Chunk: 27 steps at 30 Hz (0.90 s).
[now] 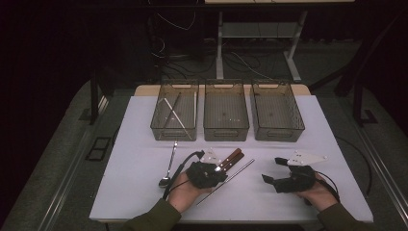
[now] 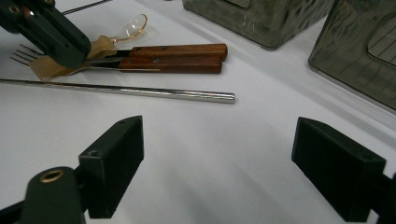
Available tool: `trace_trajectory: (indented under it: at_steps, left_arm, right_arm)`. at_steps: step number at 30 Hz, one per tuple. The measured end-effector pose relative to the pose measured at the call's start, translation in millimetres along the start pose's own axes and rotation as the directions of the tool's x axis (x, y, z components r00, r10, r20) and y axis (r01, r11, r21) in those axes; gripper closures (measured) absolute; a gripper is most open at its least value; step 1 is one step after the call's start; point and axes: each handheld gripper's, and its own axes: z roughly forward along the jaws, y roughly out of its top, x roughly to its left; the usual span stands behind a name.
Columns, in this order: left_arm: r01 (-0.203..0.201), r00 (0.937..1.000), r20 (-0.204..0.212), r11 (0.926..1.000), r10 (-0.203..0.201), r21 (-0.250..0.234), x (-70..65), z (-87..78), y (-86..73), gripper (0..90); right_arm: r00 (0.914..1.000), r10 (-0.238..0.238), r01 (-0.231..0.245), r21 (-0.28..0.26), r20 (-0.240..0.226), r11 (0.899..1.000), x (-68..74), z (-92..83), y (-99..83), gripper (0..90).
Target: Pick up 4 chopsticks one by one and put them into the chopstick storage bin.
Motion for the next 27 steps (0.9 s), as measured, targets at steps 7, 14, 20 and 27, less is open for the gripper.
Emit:
trace_trajectory:
  at_steps: [7, 14, 20, 27]
  left_arm:
    - [-0.018, 0.9996, -0.021, 0.9995, 0.018, 0.026, -3.1, 10.9, -0.3, 82.8]
    - [-0.026, 0.9993, -0.025, 0.9986, 0.027, 0.045, -3.0, 16.2, -1.3, 83.1]
    - [-0.015, 0.9995, -0.026, 0.9985, 0.017, 0.053, -4.4, 20.9, -2.1, 82.8]
    - [0.001, 0.9998, -0.02, 0.9985, 0.0, 0.055, -3.0, 20.8, -3.8, 83.0]
  right_arm:
    - [1.0, -0.001, 0.001, -0.002, -0.001, 1.0, -0.1, -0.2, 0.1, 16.8]
    - [1.0, -0.001, 0.001, -0.001, -0.002, 1.0, 0.2, -0.1, 0.0, 16.8]
    - [1.0, 0.002, -0.002, 0.0, -0.002, 1.0, 0.3, -0.2, 0.1, 16.8]
    - [1.0, 0.0, 0.0, 0.002, -0.004, 1.0, 0.8, 0.1, 0.1, 16.8]
